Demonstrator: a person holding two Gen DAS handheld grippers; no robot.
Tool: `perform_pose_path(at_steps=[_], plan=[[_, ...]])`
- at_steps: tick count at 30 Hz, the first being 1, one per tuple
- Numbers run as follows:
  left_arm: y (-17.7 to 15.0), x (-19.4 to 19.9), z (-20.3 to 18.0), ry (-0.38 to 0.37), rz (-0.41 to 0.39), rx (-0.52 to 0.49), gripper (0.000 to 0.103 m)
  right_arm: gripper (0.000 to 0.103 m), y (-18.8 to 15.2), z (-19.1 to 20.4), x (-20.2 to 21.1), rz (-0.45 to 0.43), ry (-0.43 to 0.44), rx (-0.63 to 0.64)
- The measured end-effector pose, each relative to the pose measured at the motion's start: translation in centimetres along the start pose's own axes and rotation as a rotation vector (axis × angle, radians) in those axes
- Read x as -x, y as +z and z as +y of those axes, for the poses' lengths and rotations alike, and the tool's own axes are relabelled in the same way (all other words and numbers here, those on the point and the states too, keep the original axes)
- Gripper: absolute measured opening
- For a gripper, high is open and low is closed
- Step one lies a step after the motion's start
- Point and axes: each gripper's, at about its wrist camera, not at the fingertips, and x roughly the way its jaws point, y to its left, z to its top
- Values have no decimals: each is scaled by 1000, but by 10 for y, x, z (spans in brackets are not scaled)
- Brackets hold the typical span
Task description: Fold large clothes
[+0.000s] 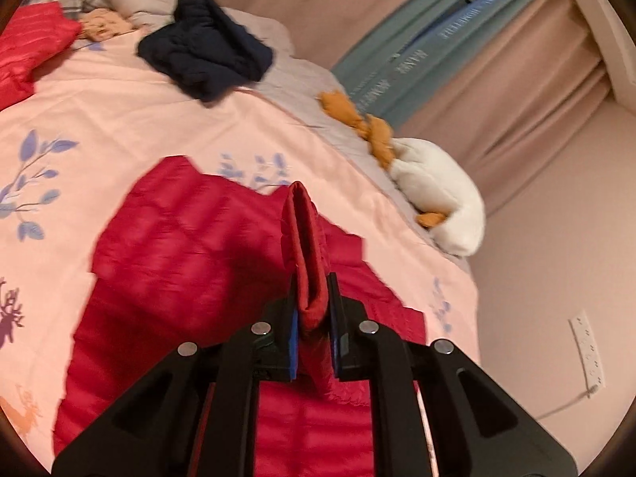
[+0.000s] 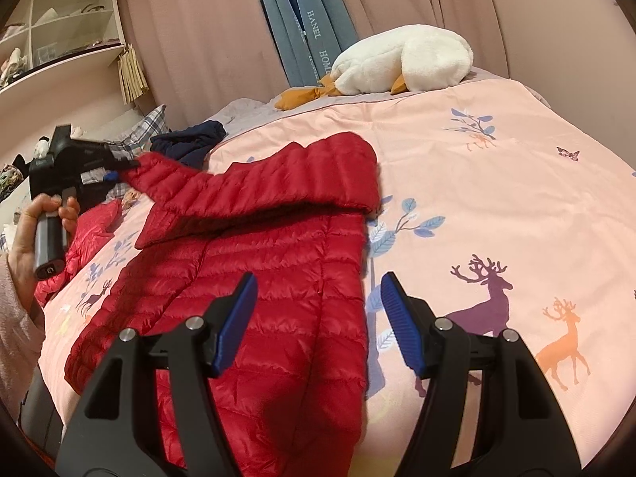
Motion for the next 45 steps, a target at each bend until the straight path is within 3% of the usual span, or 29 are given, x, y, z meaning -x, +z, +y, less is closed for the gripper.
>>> perform_pose_path(at_steps=[7, 16, 18, 20, 24, 26, 31, 34, 36, 39, 45], plan=[[0, -13, 32, 108, 25, 9, 12, 66, 0, 3, -3, 10, -7, 6], [-4, -49, 56, 272, 116, -67, 15, 68, 1, 14, -10, 31, -13, 38], [-2, -53, 62, 284, 128, -70, 18, 69, 4, 17, -11, 34, -14, 49], [-1, -54, 68, 312, 134, -77, 31, 69, 6, 20, -12, 35, -16, 63], [6, -41, 74, 359, 99, -109, 38, 71, 20, 21, -14, 34, -25, 100], [7, -34, 72, 351, 89, -132, 38, 71, 32, 18, -19, 44, -14, 105], [-6, -30, 38, 275, 126, -305, 38, 71, 75, 12, -58, 56, -40, 122], [-18, -39, 14, 245, 153, -397, 38, 65, 99, 9, -91, 76, -24, 91], [-28, -50, -1, 233, 174, -461, 38, 57, 113, 10, -112, 82, -47, 94], [-40, -68, -14, 260, 189, -545, 38, 46, 133, 9, -147, 97, -97, 92], [-47, -94, -10, 298, 229, -611, 38, 39, 157, 6, -215, 159, -176, 84]])
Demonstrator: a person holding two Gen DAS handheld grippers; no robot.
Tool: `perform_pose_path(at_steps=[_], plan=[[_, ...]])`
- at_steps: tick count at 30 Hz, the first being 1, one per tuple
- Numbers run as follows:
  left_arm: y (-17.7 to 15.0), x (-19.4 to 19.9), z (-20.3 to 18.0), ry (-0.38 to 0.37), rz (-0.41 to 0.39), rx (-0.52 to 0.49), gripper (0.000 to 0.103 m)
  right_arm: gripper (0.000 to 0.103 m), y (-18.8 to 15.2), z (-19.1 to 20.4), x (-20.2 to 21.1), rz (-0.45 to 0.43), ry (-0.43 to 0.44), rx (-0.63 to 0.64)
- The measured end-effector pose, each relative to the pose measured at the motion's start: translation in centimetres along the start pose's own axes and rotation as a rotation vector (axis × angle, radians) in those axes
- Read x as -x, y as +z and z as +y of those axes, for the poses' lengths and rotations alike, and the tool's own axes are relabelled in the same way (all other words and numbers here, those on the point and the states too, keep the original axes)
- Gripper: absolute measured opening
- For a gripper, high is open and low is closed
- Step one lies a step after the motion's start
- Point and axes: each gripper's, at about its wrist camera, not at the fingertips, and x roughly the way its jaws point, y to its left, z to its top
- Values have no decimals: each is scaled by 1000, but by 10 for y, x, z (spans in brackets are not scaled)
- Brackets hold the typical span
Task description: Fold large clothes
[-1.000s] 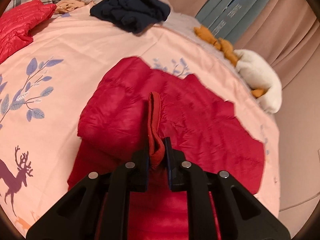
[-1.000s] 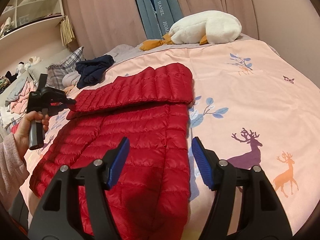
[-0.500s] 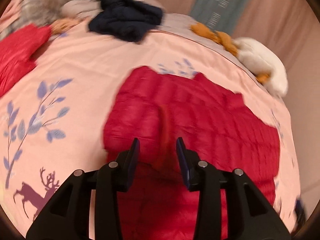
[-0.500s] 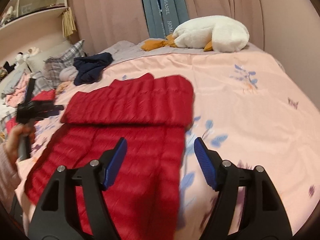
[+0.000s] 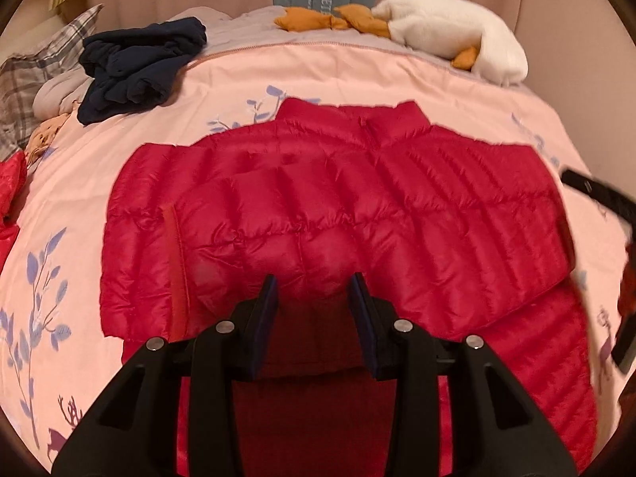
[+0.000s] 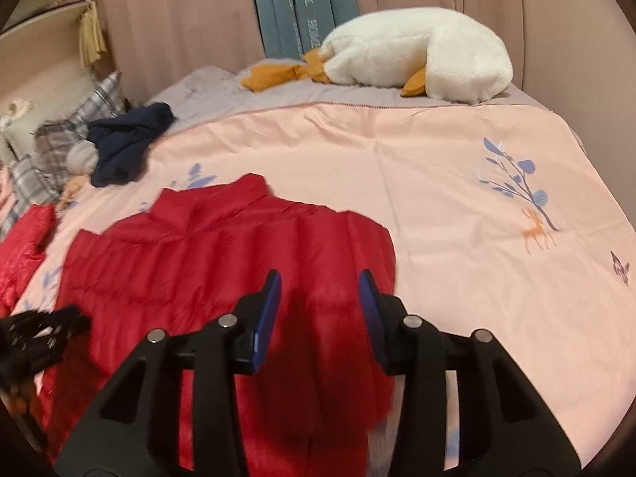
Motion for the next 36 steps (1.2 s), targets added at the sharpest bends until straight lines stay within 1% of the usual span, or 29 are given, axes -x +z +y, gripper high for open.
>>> perform_pose_path(at_steps=[3, 6, 11, 13, 14, 16, 17, 18, 22, 23, 25, 30, 33, 36], plan=[[-2, -7, 2, -7, 12, -10, 39, 39, 5, -3, -29, 55, -43, -15], [-4, -11, 1, -12, 17, -19, 40, 38, 0, -8, -63, 163, -61, -38], [-6, -16, 1, -22, 17, -19, 41, 38, -10, -7, -77, 178, -80, -17], [-7, -17, 0, -18, 22, -23, 41, 38, -8, -6, -73, 185, -91, -21], [-7, -17, 0, -16, 23, -25, 41, 38, -5, -2, -66, 175, -109, -16], [-7, -17, 0, -13, 28, -24, 41, 38, -4, 8, -44, 119, -109, 17], [-7, -17, 0, -13, 29, -24, 41, 39, -6, 16, -29, 81, -79, 43], [-7, -17, 0, -14, 29, -23, 41, 42, -7, 22, -18, 61, -52, 60], [-6, -18, 1, -17, 30, -9, 41, 52, -26, 48, 16, 22, 40, 144], [-6, -18, 1, -17, 29, -7, 41, 54, -29, 52, 18, 28, 59, 158], [-7, -18, 1, -15, 29, -9, 41, 54, -37, 58, 16, 51, 72, 174], [-8, -18, 1, -15, 30, -8, 41, 55, -54, 66, -14, 140, 37, 190], [-9, -18, 0, -15, 31, -13, 42, 57, -62, 70, -23, 154, 16, 207], [-10, -18, 0, -13, 30, -11, 42, 57, -60, 72, -19, 164, 5, 209]])
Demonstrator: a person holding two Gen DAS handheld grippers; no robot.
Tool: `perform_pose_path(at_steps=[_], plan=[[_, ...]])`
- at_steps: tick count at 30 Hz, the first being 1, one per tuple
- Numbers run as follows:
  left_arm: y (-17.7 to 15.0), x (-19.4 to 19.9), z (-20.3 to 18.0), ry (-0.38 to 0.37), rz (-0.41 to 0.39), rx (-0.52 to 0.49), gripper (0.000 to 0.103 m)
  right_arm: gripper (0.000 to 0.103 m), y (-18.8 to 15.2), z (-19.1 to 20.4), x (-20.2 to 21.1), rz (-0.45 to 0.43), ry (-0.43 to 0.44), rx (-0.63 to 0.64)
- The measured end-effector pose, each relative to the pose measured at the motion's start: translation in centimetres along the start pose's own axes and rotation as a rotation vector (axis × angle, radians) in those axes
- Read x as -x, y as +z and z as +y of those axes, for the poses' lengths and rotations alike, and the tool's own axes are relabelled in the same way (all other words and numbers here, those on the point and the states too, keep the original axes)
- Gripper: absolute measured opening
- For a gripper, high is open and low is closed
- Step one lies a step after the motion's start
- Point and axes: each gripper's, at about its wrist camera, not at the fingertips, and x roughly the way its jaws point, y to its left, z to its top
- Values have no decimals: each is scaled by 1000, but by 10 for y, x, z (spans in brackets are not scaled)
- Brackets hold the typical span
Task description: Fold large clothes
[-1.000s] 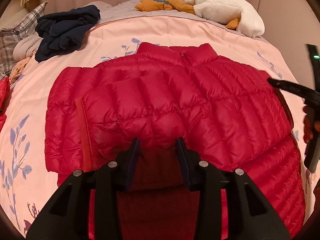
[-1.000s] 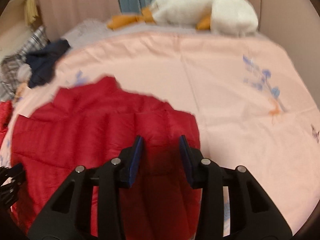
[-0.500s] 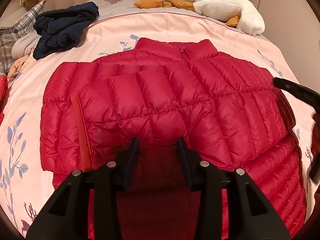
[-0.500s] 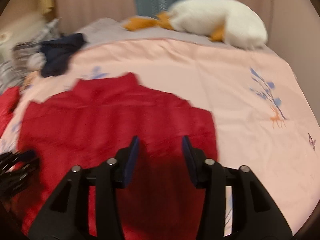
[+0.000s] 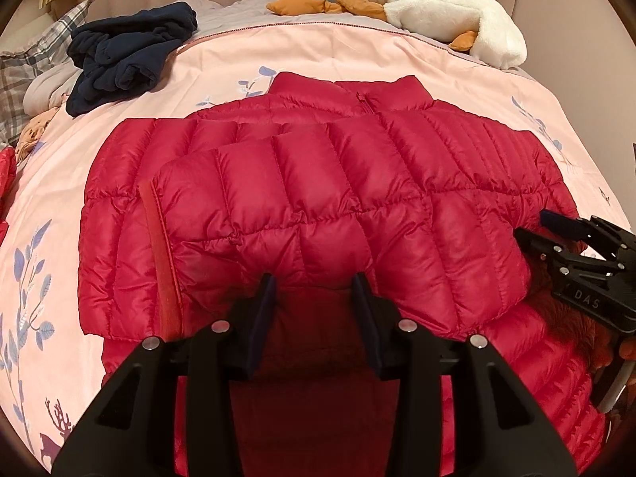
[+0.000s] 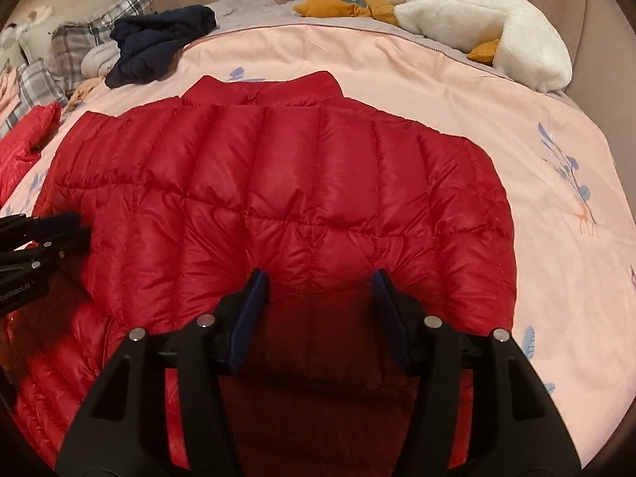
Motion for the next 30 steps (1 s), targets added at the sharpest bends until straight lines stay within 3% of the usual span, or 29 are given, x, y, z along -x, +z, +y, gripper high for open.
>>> perform_pose_path(at_steps=[6, 10, 20, 22, 25, 30], plan=[[-1, -1, 1, -9, -4, 3, 42, 58, 14, 13, 40, -144, 66, 2], [-2, -2, 2, -10, -5, 2, 42, 59, 27, 33, 35, -165, 111, 21], [-2, -1, 1, -8, -9, -6, 43, 65, 24, 58, -13, -41, 103, 61], [0, 7, 3, -23, -29, 16, 44, 65, 25, 55, -10, -42, 118, 49], [7, 22, 18, -33, -81, 76, 54, 65, 25, 53, 5, -83, 128, 42], [27, 31, 66, -16, -134, 203, 54, 65, 24, 54, 28, -158, 139, 64]])
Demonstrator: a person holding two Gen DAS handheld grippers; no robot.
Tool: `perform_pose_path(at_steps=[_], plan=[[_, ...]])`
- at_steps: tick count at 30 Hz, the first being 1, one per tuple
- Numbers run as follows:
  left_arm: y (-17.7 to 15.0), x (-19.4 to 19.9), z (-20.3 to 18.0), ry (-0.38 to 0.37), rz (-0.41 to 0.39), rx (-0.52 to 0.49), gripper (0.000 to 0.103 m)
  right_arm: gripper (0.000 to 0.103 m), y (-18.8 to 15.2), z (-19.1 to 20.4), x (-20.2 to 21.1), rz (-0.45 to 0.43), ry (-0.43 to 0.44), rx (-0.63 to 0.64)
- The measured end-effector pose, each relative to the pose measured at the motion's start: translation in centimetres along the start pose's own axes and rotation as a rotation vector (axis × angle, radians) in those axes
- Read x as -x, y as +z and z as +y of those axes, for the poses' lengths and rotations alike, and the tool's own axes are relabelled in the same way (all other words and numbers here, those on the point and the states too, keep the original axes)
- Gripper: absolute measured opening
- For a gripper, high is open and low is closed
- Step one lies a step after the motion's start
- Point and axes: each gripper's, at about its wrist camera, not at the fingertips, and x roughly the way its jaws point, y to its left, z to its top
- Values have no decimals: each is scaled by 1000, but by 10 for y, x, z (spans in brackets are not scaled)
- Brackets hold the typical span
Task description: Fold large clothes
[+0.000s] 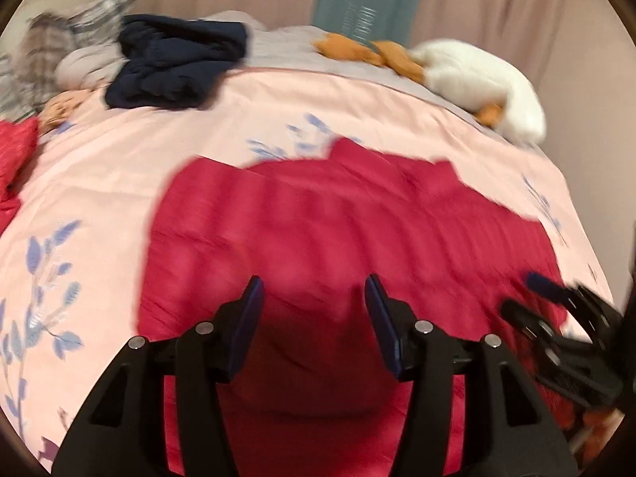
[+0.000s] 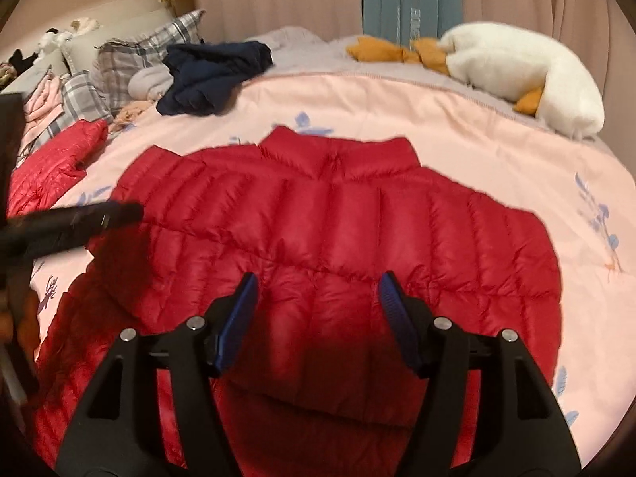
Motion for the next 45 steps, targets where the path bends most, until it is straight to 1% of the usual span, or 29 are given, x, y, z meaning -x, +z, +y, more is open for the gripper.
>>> perform_pose_path(at_steps=[2, 4, 5, 7, 9, 11, 14, 16, 18, 21, 24, 26, 28, 30, 33, 37, 41, 45], plan=[[11, -8, 19, -15, 9, 55, 54, 65, 1, 0, 3, -8, 7, -5], [19, -22, 41, -18, 36, 133, 54, 65, 2, -1, 5, -14, 9, -11], [22, -30, 52, -26, 50, 178, 51, 65, 3, -2, 5, -13, 14, -15], [24, -41, 64, -44, 73, 232, 46, 65, 2, -3, 3, -5, 11, -13], [23, -53, 72, -59, 103, 270, 45, 65, 0, -4, 0, 11, 2, -8], [17, -61, 74, -65, 122, 288, 45, 65, -3, -5, -3, 23, -5, -6], [13, -63, 77, -82, 121, 306, 45, 65, -5, -7, -1, 21, -4, -16], [14, -52, 73, -51, 102, 283, 45, 65, -5, -11, 5, 7, -11, -19], [14, -35, 60, -12, 64, 212, 45, 65, -4, -16, 12, -7, -20, -24], [9, -6, 39, -12, 7, 98, 45, 65, -3, -30, 21, -26, -51, -48], [3, 15, 20, -28, -25, 23, 45, 65, -6, -47, 25, -29, -96, -86], [-3, 21, 4, -37, -24, -36, 45, 65, -8, -57, 25, -23, -126, -108], [-12, 18, -11, -34, -2, -87, 45, 65, -13, -66, 22, -10, -170, -120], [-20, 8, -24, -8, 22, -140, 45, 65, -18, -72, 16, 17, -192, -133], [-29, -11, -33, 13, 66, -163, 45, 66, -27, -79, -4, 84, -204, -144], [-38, -27, -38, 43, 106, -190, 46, 68, -34, -79, -18, 127, -203, -134], [-39, -24, -37, 47, 104, -185, 45, 68, -33, -82, -17, 131, -186, -152], [-42, -5, -42, 41, 69, -198, 45, 68, -32, -80, 4, 79, -178, -151]])
